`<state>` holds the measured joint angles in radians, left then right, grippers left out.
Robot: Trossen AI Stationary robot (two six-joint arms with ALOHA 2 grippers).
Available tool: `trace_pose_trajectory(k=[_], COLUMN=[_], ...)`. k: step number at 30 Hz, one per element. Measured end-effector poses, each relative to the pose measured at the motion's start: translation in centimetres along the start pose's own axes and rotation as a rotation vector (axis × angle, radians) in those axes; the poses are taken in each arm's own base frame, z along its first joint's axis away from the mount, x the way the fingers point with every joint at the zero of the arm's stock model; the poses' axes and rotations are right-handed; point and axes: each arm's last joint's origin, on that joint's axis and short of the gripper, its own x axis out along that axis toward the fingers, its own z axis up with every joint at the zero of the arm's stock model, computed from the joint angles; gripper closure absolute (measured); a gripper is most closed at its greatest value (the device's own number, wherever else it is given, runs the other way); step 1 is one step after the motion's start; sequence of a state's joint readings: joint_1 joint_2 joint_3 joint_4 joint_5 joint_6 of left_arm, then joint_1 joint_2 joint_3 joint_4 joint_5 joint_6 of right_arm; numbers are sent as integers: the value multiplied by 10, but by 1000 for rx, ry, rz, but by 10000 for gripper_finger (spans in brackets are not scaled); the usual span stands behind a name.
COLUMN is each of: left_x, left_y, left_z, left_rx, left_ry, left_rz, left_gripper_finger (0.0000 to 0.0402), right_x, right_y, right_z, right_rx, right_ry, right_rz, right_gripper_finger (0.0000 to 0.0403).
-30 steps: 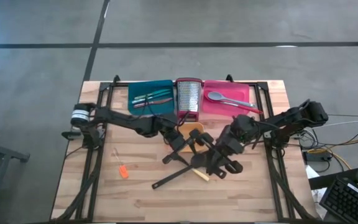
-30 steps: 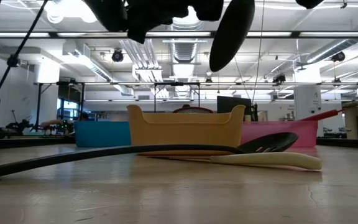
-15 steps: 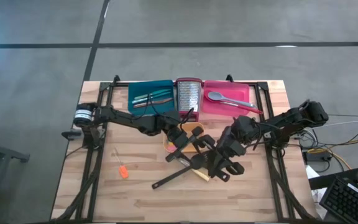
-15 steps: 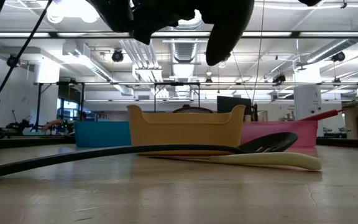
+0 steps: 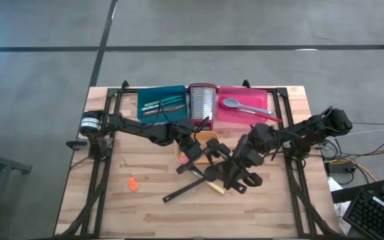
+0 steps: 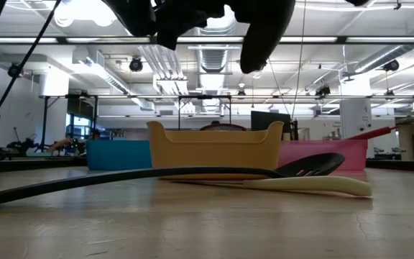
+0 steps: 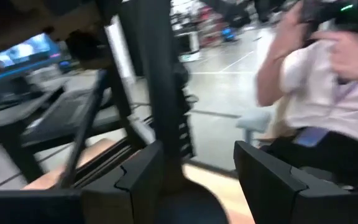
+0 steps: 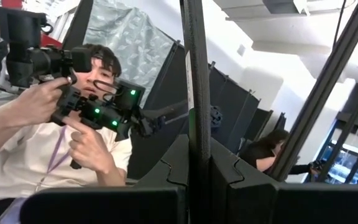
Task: Pick & Place Kitchen Items
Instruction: Put the black serving spoon into the pink bin
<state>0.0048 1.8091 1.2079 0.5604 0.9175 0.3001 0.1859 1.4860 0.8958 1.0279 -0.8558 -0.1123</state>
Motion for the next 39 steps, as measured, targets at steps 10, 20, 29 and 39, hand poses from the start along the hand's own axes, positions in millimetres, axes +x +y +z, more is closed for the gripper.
trace_pose_trajectory(k=[10, 20, 29, 39], left_x=[-5, -5, -4, -4], left_y=[0, 1, 0, -1], left_z=[5, 4, 2, 0], left_rx=[-33, -30, -42, -63], left_ry=[-37, -20, -3, 13], left_rz=[-94, -53, -46, -40], left_gripper_finger=[200, 200, 200, 199], right_x=[21, 43, 59, 62], right_y=[15, 1, -13, -18], right_z=[7, 13, -2, -3], right_rx=[-195, -190, -173, -166], right_ry=[-38, 70, 104, 146], right_rz=[88, 132, 150, 139], right_gripper_finger=[391, 392, 392, 392])
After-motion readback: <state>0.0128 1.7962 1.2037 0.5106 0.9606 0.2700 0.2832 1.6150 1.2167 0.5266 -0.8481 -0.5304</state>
